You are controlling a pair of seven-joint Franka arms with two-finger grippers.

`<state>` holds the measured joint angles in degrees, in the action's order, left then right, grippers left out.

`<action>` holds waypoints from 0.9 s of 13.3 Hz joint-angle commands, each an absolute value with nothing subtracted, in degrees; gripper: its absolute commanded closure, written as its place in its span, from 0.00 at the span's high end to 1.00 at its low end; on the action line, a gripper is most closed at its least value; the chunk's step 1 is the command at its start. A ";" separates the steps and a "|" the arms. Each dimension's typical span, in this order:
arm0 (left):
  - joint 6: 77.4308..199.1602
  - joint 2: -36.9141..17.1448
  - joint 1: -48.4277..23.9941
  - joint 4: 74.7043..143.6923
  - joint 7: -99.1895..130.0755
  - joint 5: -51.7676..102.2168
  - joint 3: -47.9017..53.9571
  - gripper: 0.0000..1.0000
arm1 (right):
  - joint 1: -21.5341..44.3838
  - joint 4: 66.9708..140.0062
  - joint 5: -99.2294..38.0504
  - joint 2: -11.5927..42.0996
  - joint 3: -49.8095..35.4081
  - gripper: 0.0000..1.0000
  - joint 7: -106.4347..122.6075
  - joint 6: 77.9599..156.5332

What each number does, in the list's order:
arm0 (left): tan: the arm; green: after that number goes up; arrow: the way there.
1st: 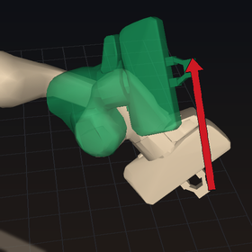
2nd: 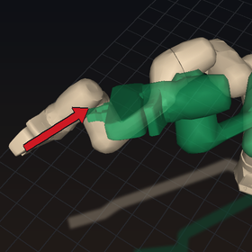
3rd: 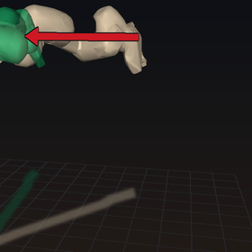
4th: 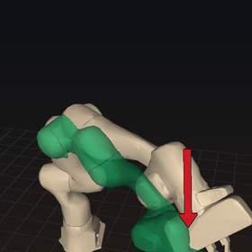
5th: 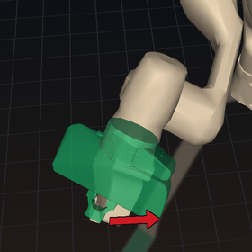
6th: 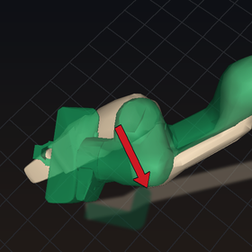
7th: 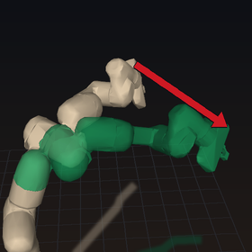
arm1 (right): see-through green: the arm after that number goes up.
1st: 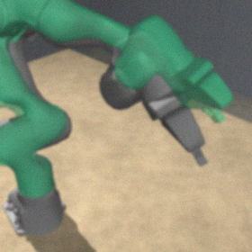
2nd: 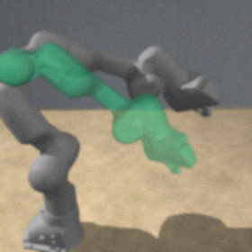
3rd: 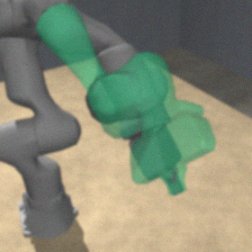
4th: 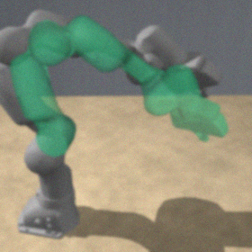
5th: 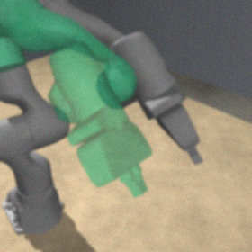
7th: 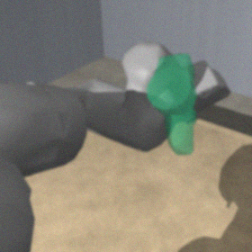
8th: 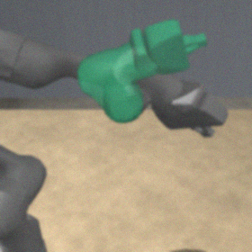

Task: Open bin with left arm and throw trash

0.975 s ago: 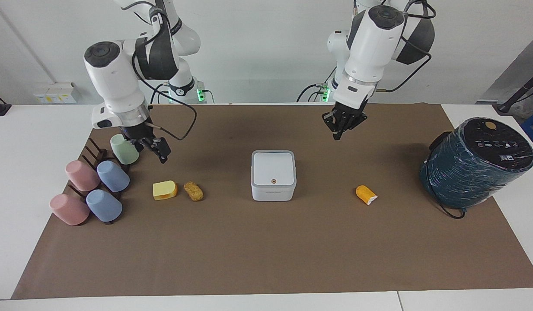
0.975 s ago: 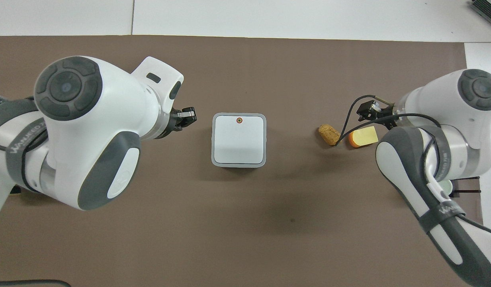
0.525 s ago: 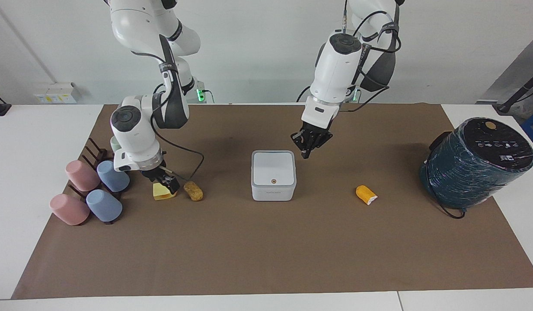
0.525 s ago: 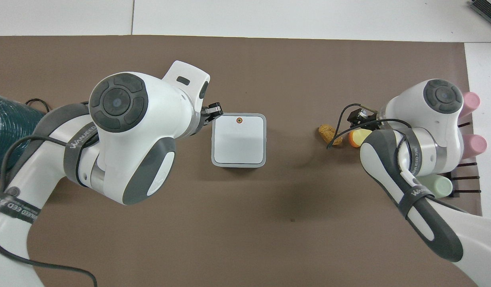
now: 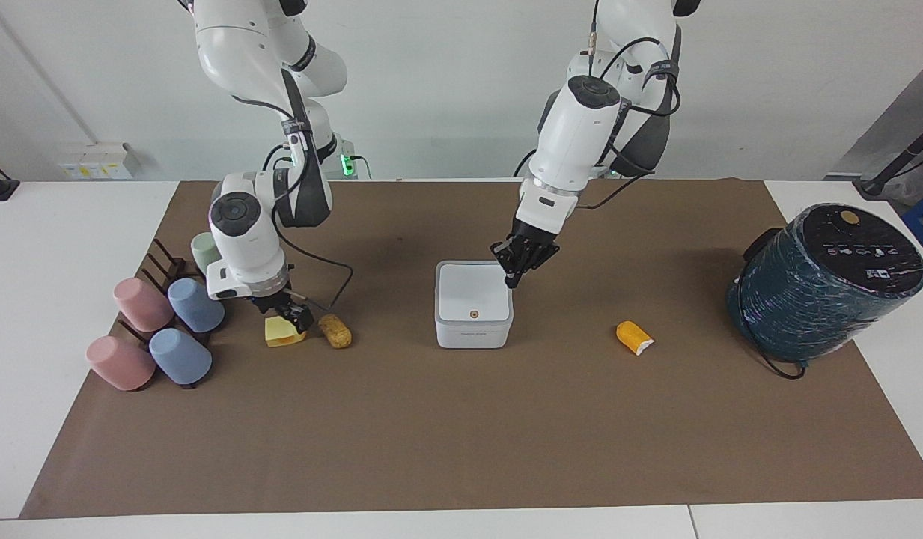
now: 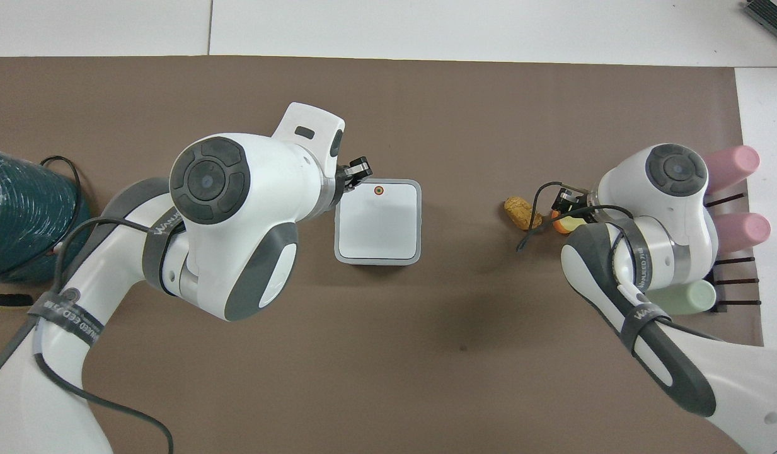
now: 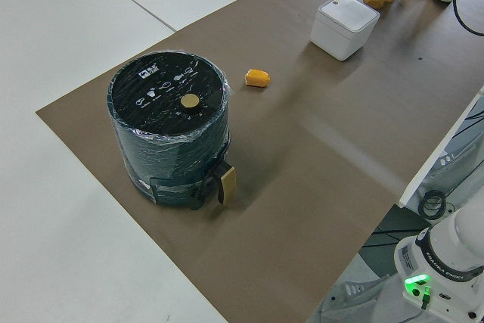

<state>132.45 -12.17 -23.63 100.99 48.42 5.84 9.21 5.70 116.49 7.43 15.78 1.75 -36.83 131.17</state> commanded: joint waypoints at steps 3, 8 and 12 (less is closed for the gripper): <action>138.42 -15.20 -26.28 101.78 51.32 7.56 8.35 0.00 | 5.45 117.25 8.61 16.70 1.58 0.00 -35.68 133.07; 140.62 -17.22 -26.37 101.87 51.33 7.56 8.35 0.00 | 5.45 115.58 8.70 16.53 1.67 0.00 -33.57 130.35; 140.98 -18.45 -27.33 102.39 51.85 7.56 8.26 0.00 | 5.54 110.84 9.40 14.51 1.50 0.00 -33.31 122.80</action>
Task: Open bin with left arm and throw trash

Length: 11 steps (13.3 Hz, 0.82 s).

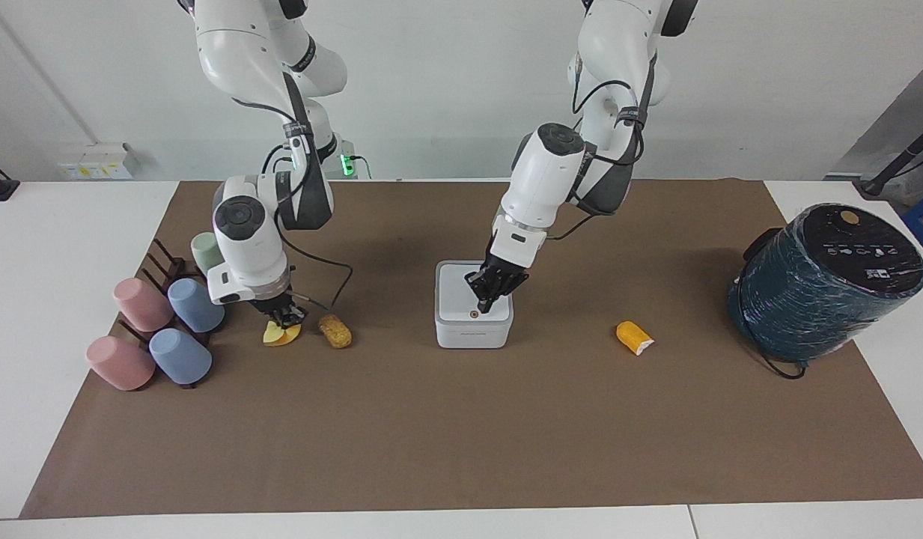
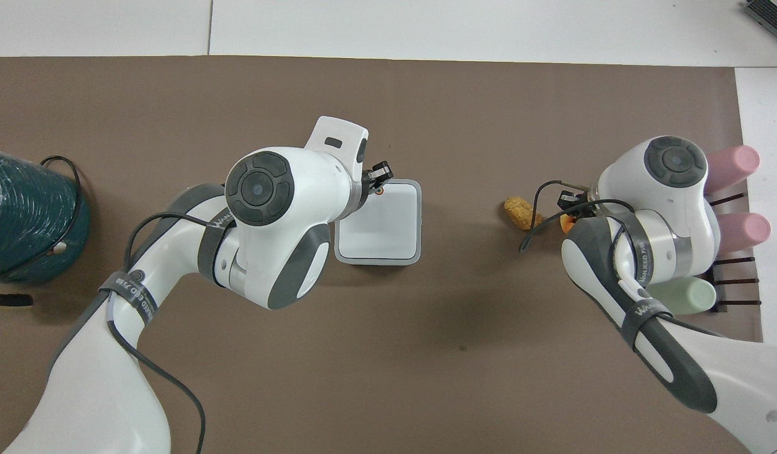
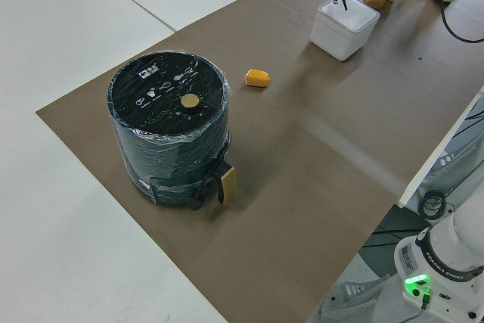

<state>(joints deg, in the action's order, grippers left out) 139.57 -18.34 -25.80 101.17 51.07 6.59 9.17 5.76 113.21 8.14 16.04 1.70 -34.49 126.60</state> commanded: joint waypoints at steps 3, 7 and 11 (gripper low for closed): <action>141.06 -19.07 -27.95 102.48 51.86 7.56 8.26 0.00 | 6.77 109.78 9.49 11.87 1.32 0.00 -33.22 120.07; 141.15 -20.04 -28.12 103.01 52.03 7.47 8.17 0.00 | 6.68 103.99 9.05 10.90 -1.75 0.00 -33.49 113.66; 140.28 -20.13 -28.39 102.92 51.94 7.21 8.17 0.00 | 6.68 102.22 8.53 7.22 -2.64 0.00 -33.22 110.14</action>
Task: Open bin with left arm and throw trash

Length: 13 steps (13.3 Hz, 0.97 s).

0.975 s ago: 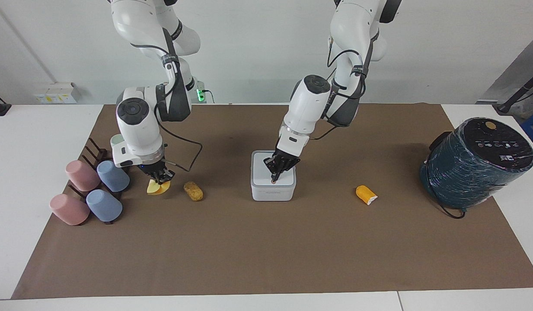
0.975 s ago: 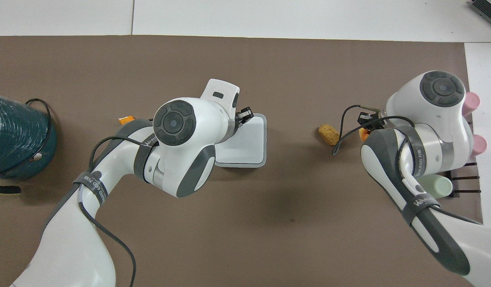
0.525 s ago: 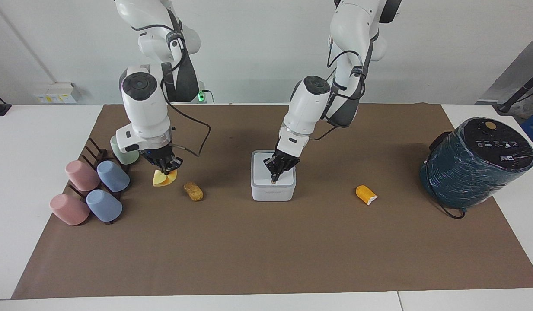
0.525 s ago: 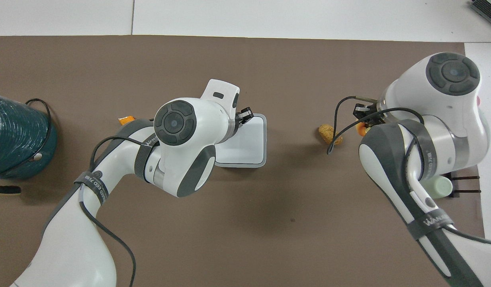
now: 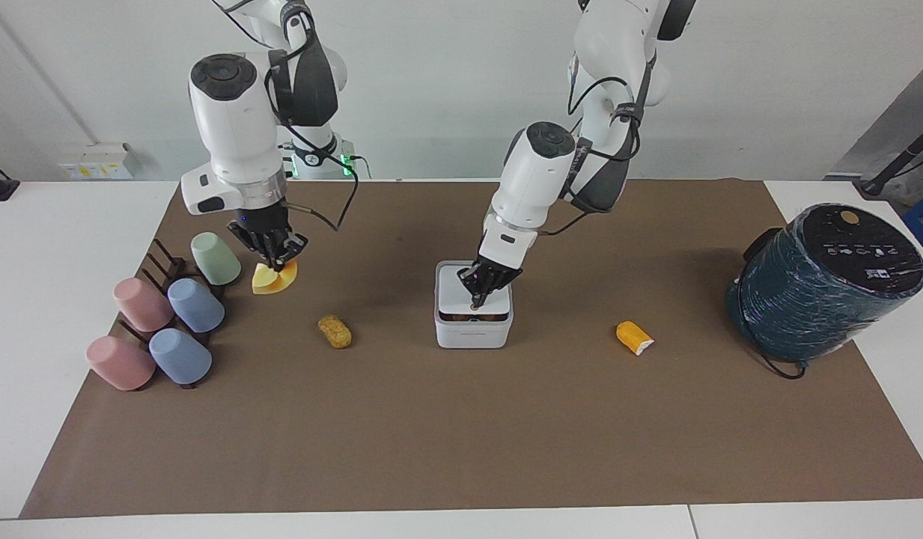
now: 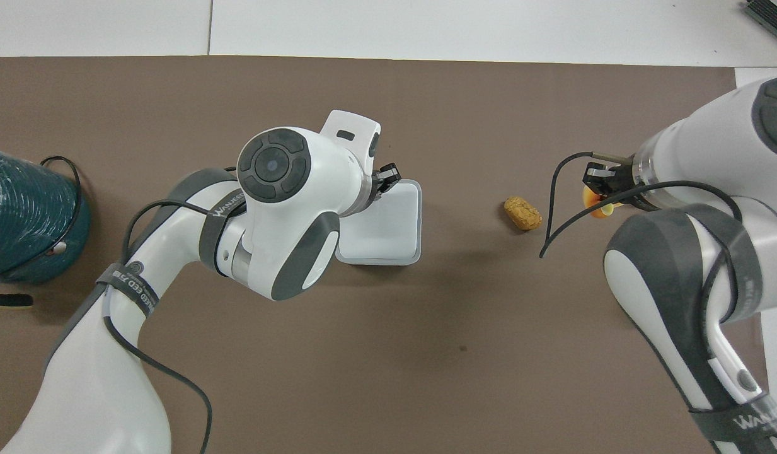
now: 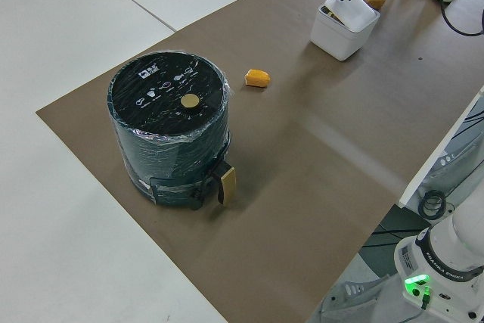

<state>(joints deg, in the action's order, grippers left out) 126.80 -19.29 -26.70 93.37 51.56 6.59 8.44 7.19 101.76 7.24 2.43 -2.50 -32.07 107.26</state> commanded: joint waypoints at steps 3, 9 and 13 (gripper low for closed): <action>111.12 -19.07 -23.30 84.56 51.07 5.28 7.47 0.00 | 6.68 101.16 -3.15 1.58 -3.77 0.00 -27.86 109.15; 104.24 -19.07 -17.86 81.56 40.98 0.54 7.47 0.00 | 6.85 97.23 -3.43 7.10 -12.55 0.00 -28.82 115.84; 104.68 -18.37 -11.35 83.14 26.49 0.44 7.47 0.00 | 13.17 88.87 -4.04 16.33 -13.71 0.00 -36.63 117.93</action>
